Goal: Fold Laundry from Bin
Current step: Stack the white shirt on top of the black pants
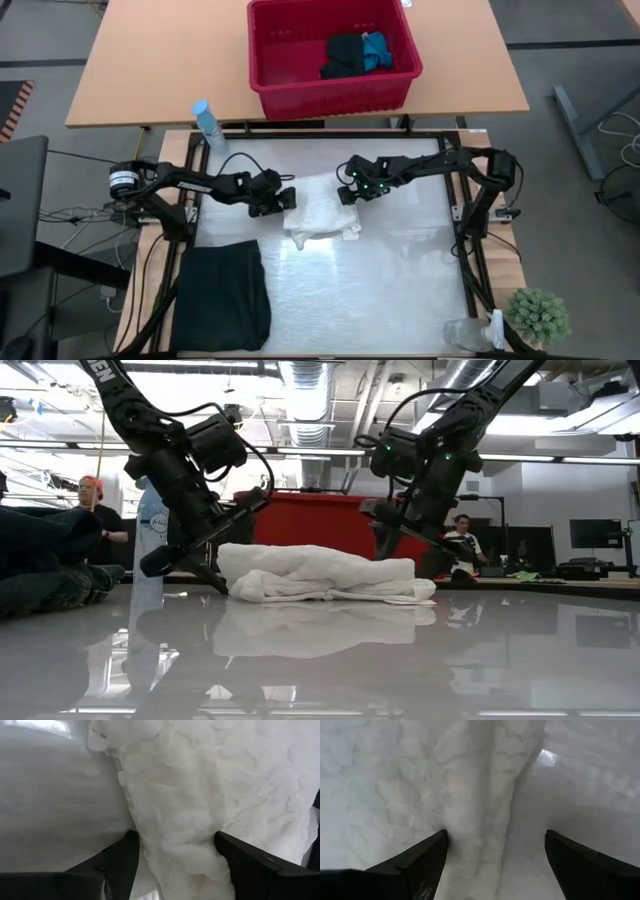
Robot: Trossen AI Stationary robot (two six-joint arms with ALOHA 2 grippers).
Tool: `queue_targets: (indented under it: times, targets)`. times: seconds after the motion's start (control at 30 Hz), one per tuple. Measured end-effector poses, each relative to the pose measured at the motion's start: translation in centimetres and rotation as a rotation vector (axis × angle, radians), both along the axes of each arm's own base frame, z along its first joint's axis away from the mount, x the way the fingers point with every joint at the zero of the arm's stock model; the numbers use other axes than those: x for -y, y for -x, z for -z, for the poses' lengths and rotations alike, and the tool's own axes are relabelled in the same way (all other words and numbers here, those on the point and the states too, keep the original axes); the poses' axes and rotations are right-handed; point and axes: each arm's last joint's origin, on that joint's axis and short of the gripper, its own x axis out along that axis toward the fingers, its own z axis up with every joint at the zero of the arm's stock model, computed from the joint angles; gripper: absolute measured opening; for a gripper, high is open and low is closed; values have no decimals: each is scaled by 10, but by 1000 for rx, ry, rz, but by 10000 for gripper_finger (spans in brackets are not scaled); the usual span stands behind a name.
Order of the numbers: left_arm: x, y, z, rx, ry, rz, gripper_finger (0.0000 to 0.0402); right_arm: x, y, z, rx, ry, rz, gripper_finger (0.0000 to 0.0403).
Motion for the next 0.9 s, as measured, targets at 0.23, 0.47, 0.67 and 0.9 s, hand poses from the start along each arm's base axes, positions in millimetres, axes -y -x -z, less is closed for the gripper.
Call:
queue_targets:
  times: [0.23,0.47,0.67,0.9]
  targets:
    - [2,-1,2,-14,-12,-40,254,0,-2,0,39,-7,15,343]
    - [2,-1,2,-9,-26,-44,245,-6,-16,22,49,-63,-37,312]
    - [7,-2,5,-28,-35,-38,166,-14,-29,34,100,-99,-14,281]
    - [9,-10,11,17,-59,-25,29,-13,-31,34,130,-111,-9,184]
